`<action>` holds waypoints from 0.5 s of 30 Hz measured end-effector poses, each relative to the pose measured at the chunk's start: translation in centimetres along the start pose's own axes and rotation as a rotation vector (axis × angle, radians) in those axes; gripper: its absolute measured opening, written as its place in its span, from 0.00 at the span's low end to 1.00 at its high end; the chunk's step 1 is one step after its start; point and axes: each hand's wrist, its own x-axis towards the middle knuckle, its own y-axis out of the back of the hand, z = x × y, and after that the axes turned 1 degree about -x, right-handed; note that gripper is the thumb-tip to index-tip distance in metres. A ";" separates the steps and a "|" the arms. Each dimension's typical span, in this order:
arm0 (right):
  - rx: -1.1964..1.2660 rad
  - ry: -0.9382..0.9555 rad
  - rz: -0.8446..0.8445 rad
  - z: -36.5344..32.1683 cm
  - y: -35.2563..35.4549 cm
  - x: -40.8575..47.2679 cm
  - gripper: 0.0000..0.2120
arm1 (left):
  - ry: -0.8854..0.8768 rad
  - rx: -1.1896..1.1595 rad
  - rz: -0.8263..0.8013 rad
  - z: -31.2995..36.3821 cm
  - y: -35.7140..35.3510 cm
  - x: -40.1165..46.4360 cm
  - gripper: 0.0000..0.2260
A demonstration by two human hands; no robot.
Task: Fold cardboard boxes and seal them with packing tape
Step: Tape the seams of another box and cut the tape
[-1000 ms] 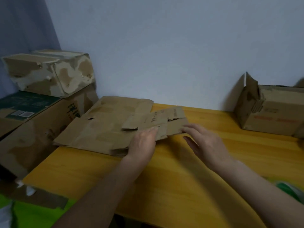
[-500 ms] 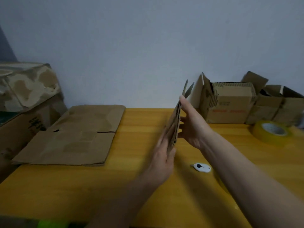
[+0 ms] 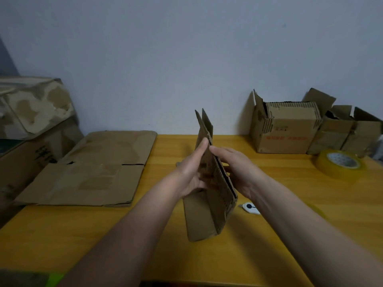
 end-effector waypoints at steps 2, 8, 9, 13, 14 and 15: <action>-0.043 0.009 -0.014 0.1 -0.1 -0.3 0.16 | 0.083 -0.002 0.058 0.9 0.2 0.3 0.34; -0.050 0.033 -0.030 0.1 -0.1 -0.7 0.17 | 0.221 0.161 0.109 3.8 0.5 0.5 0.30; -0.027 0.042 -0.024 -0.1 -0.1 -0.8 0.16 | 0.226 0.202 0.123 4.3 0.6 0.6 0.32; -0.078 0.069 -0.059 -0.9 -0.5 -1.2 0.10 | 0.175 0.291 0.184 6.0 0.8 1.3 0.27; -0.103 0.066 -0.075 -1.1 -0.8 -1.4 0.10 | 0.166 0.313 0.197 6.3 0.5 1.2 0.23; -0.123 0.066 -0.079 -1.3 -1.0 -1.5 0.10 | 0.147 0.313 0.230 6.5 0.4 1.2 0.21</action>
